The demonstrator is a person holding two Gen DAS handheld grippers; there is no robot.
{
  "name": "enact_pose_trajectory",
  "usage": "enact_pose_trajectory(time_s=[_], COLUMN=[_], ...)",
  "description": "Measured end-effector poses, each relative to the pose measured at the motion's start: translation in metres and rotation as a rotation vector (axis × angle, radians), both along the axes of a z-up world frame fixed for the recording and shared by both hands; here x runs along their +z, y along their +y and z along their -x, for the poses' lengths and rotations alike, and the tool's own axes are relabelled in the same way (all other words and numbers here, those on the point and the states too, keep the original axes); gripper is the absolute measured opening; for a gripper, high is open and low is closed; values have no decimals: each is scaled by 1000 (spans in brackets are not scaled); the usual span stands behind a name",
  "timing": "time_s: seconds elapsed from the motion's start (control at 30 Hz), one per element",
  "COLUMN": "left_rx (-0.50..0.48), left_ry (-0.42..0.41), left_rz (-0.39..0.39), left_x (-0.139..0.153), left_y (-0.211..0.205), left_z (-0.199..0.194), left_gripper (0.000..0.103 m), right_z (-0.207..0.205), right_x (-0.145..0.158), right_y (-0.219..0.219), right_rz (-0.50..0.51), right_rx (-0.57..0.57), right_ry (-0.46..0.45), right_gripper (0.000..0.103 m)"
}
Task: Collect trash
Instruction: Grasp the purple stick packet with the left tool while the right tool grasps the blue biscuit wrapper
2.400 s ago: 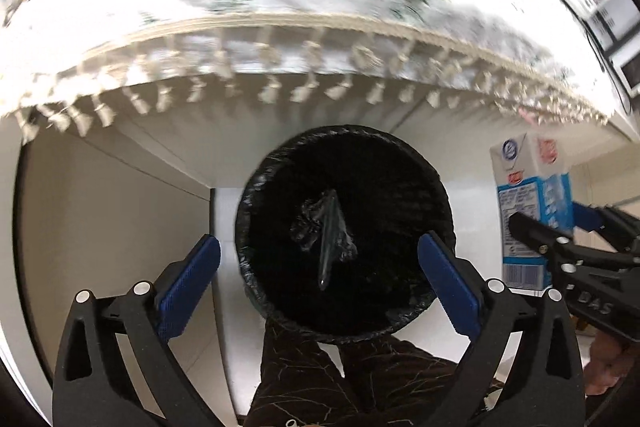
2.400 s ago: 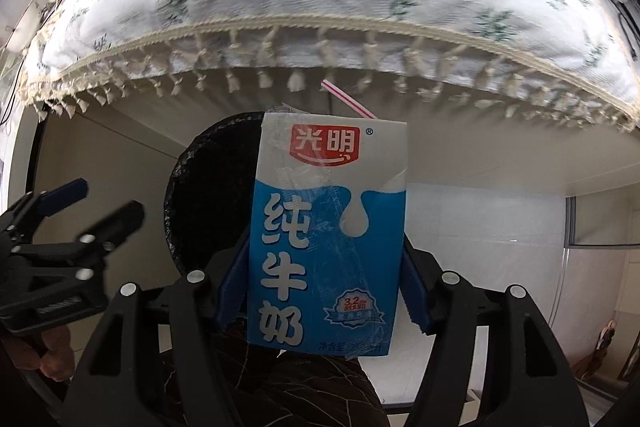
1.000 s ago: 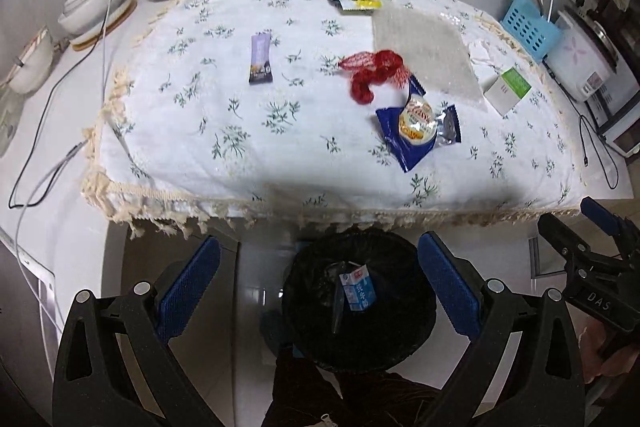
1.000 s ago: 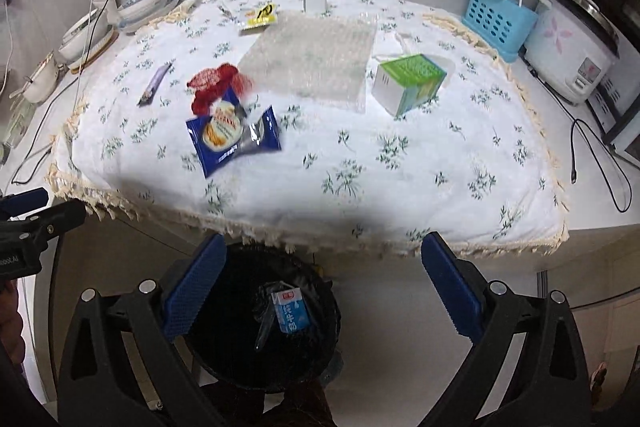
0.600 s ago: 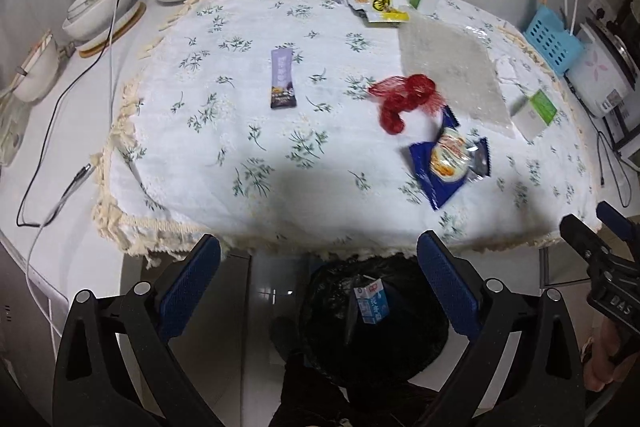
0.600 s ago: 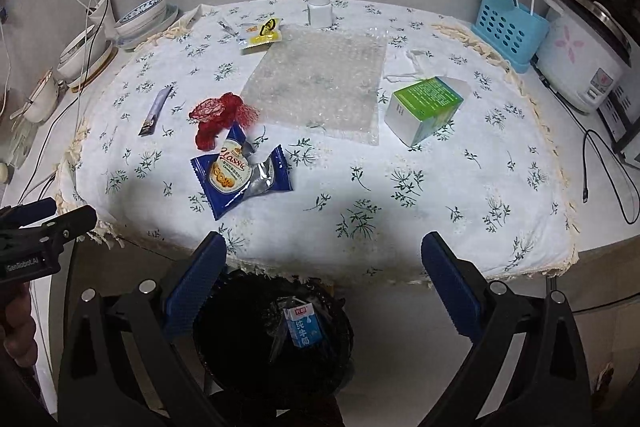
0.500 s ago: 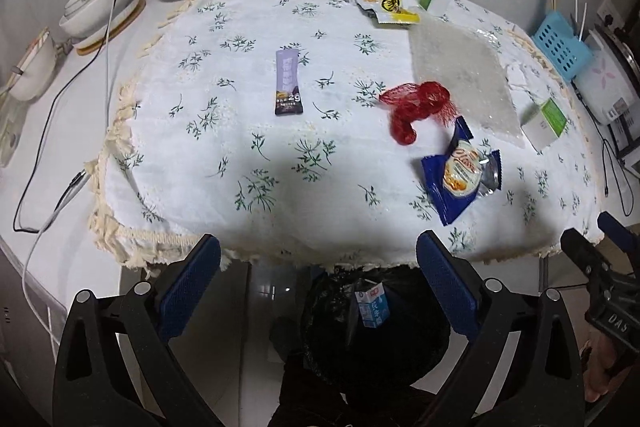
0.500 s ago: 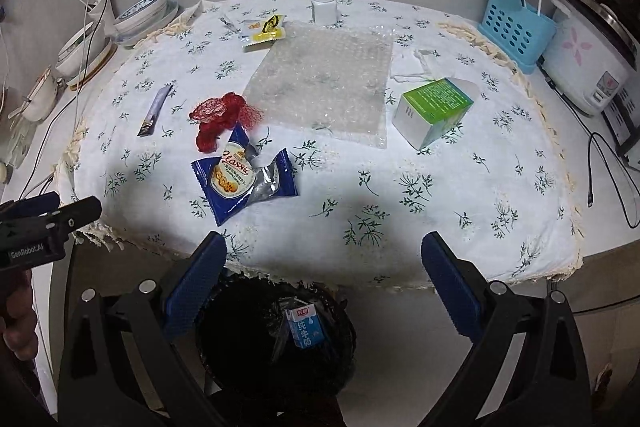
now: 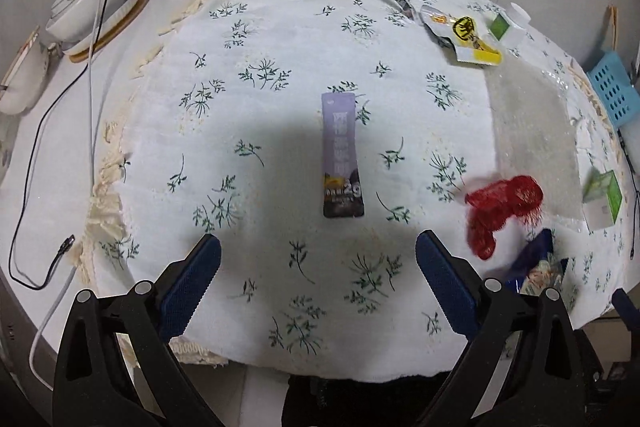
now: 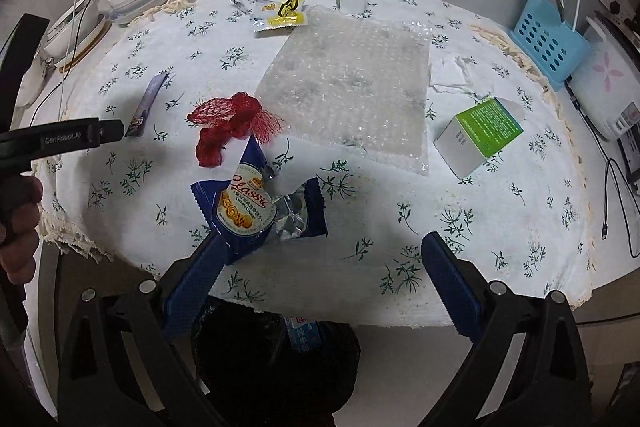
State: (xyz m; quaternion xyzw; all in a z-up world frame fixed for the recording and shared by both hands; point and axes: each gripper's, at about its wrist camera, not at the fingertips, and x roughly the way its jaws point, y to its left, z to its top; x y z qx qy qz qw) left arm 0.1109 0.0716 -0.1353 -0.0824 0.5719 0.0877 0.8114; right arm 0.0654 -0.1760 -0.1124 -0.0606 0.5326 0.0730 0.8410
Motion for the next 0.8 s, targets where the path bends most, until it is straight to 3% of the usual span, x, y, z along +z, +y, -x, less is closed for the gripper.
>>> enact_pose_trajectory(time_s=[0.4, 0.5, 0.7, 0.8], left_rx=[16, 17, 11, 8], left_ry=[54, 62, 116, 125], left_rz=[-6, -10, -27, -25], left_x=[-26, -27, -37, -36], left_y=[13, 12, 8, 8], left_z=[-61, -69, -80, -82], left_gripper=[87, 80, 55, 40], right_z=[-30, -32, -38, -40], right_x=[-35, -40, -49, -47], right_y=[29, 36, 45, 47], right_rz=[-42, -64, -85, -91], right_rx=[-7, -6, -16, -16], right_ry=[101, 118, 144, 145], right_gripper=[88, 84, 74, 63])
